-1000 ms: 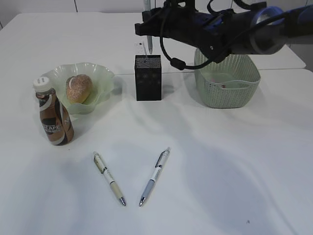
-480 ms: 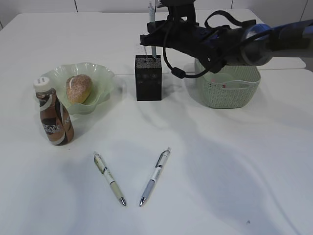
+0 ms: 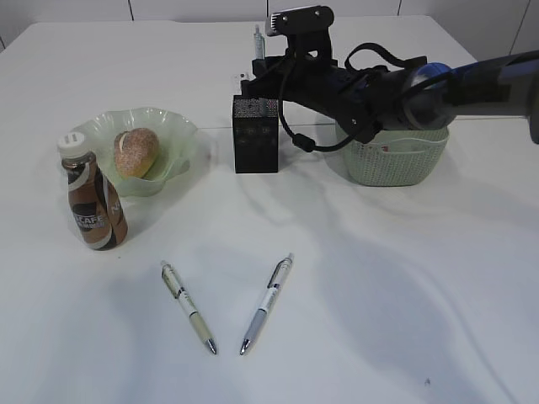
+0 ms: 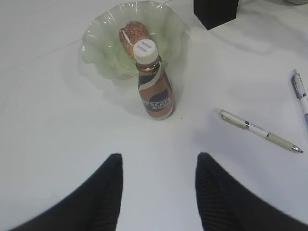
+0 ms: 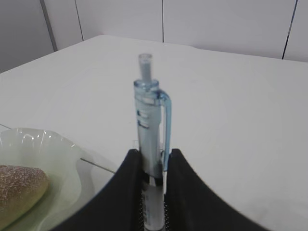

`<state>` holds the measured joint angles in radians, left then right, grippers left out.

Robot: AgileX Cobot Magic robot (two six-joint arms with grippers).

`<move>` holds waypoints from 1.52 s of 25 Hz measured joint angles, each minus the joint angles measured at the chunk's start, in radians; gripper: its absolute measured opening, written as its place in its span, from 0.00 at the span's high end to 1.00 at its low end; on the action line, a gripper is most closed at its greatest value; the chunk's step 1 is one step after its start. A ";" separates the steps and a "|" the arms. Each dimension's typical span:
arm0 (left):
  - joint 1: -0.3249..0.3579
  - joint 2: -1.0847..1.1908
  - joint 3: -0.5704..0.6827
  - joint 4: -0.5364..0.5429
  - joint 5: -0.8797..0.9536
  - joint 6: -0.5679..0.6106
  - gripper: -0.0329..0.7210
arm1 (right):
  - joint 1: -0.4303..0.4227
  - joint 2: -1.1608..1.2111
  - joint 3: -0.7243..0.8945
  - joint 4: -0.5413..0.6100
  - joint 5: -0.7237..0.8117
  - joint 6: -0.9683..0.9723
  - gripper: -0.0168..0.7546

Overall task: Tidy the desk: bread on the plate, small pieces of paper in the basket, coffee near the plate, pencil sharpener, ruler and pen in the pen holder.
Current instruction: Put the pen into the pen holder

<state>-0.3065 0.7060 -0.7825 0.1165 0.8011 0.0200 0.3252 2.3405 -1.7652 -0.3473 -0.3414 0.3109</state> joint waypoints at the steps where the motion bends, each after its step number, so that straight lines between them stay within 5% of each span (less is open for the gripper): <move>1: 0.000 0.000 0.000 0.000 0.000 0.000 0.50 | 0.000 0.001 0.000 0.000 -0.005 0.000 0.81; 28: 0.000 0.000 0.000 0.000 -0.023 0.000 0.50 | -0.002 0.017 -0.002 -0.023 0.021 0.002 0.74; 30: 0.000 0.000 0.000 0.000 -0.023 0.000 0.50 | -0.002 0.017 -0.002 -0.031 0.032 0.002 0.64; 35: 0.000 0.000 0.000 0.000 -0.024 0.000 0.50 | -0.002 0.017 -0.002 -0.031 0.032 0.002 0.64; 36: 0.000 0.000 0.000 0.000 -0.024 0.000 0.50 | -0.002 0.017 -0.002 -0.031 0.032 0.002 0.50; 38: 0.000 0.000 0.000 0.000 -0.024 0.000 0.50 | -0.002 0.017 -0.023 -0.044 0.070 0.017 0.49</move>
<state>-0.3065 0.7060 -0.7825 0.1165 0.7766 0.0200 0.3229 2.3573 -1.7878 -0.3913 -0.2715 0.3279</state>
